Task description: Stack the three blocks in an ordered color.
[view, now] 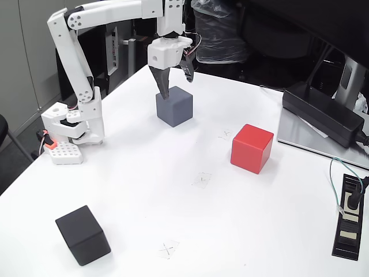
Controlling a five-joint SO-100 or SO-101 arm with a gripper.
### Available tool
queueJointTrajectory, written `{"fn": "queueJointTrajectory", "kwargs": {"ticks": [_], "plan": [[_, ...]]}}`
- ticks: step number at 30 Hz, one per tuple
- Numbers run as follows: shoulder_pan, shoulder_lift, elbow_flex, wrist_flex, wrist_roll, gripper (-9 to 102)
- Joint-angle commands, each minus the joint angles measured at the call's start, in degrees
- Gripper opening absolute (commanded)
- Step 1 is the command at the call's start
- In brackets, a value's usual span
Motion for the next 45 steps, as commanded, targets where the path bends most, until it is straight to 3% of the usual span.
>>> {"fn": "queueJointTrajectory", "kwargs": {"ticks": [1,10,23,37,45], "plan": [[-4.0,0.0,-2.0,-0.2,3.2,33],[-15.4,-0.6,-1.1,-6.9,18.1,33],[-15.2,-0.5,8.9,-11.5,18.3,33],[-15.0,-0.6,9.5,-11.6,18.3,33],[-9.1,-5.4,9.0,-14.9,18.0,33]]}}
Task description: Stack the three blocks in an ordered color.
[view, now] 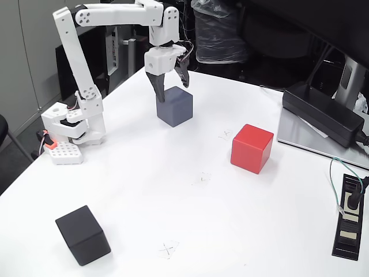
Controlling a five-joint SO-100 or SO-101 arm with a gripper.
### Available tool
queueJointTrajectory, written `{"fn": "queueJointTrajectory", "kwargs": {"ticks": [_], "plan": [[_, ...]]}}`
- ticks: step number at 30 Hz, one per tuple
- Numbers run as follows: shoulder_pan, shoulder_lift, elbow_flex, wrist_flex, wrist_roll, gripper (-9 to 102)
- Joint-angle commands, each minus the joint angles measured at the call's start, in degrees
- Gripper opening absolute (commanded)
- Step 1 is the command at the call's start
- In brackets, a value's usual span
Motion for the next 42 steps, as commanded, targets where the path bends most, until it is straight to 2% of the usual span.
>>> {"fn": "queueJointTrajectory", "kwargs": {"ticks": [1,17,25,30,35,42], "plan": [[2.1,-2.5,-0.8,-2.1,0.1,33],[-0.8,-5.7,-0.8,-3.4,0.0,32],[-3.3,-5.5,-0.9,-3.3,0.4,12],[-3.0,-5.1,-2.3,-3.2,0.3,5],[-2.9,-5.1,-9.7,-0.3,0.4,5],[-2.5,-5.2,-25.2,10.6,0.3,5]]}}
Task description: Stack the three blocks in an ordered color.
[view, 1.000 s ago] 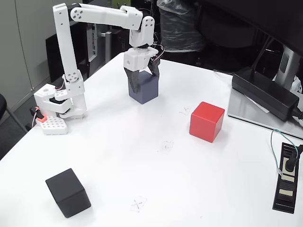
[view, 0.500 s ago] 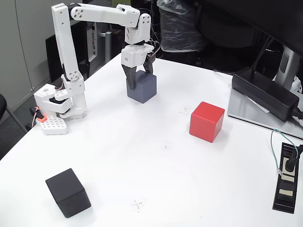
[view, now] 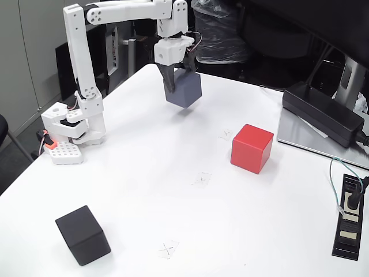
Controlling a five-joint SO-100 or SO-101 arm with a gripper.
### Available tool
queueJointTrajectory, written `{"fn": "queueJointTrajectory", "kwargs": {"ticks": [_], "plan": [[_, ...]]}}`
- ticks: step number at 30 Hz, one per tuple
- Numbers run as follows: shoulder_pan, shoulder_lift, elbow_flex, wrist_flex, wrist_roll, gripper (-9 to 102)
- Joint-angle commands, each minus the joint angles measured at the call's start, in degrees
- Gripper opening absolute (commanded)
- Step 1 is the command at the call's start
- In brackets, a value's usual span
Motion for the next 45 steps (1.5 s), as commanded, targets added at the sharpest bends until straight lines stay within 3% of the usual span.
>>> {"fn": "queueJointTrajectory", "kwargs": {"ticks": [1,19,31,45], "plan": [[1.3,0.4,-10.5,5.4,0.4,5],[28.2,-8.1,-31.7,6.8,0.5,5],[31.1,-20.5,-43.5,7.0,1.0,5],[36.1,-26.2,-44.3,6.5,0.9,5]]}}
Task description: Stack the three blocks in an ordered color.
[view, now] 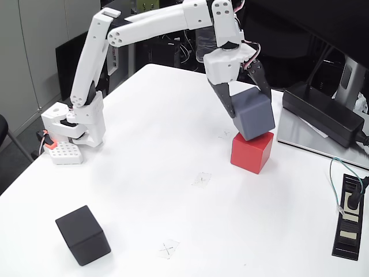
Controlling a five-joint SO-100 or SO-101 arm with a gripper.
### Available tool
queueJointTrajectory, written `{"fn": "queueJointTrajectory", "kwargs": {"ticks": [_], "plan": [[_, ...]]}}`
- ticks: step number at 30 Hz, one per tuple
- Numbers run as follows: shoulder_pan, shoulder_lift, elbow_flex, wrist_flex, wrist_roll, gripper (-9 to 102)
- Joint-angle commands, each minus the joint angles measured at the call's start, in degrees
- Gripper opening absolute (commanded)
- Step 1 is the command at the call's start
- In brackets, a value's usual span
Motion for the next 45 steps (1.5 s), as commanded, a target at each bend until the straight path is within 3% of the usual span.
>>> {"fn": "queueJointTrajectory", "kwargs": {"ticks": [1,13,26,35,45], "plan": [[0.6,-0.4,-2.4,-0.4,0.5,5],[1.4,-1.4,-2.4,-0.4,-0.1,7],[1.3,-1.4,-2.3,-0.4,-0.2,40],[1.4,0.3,-2.4,0.2,-0.3,41],[3.5,17.1,2.1,0.3,-0.1,41]]}}
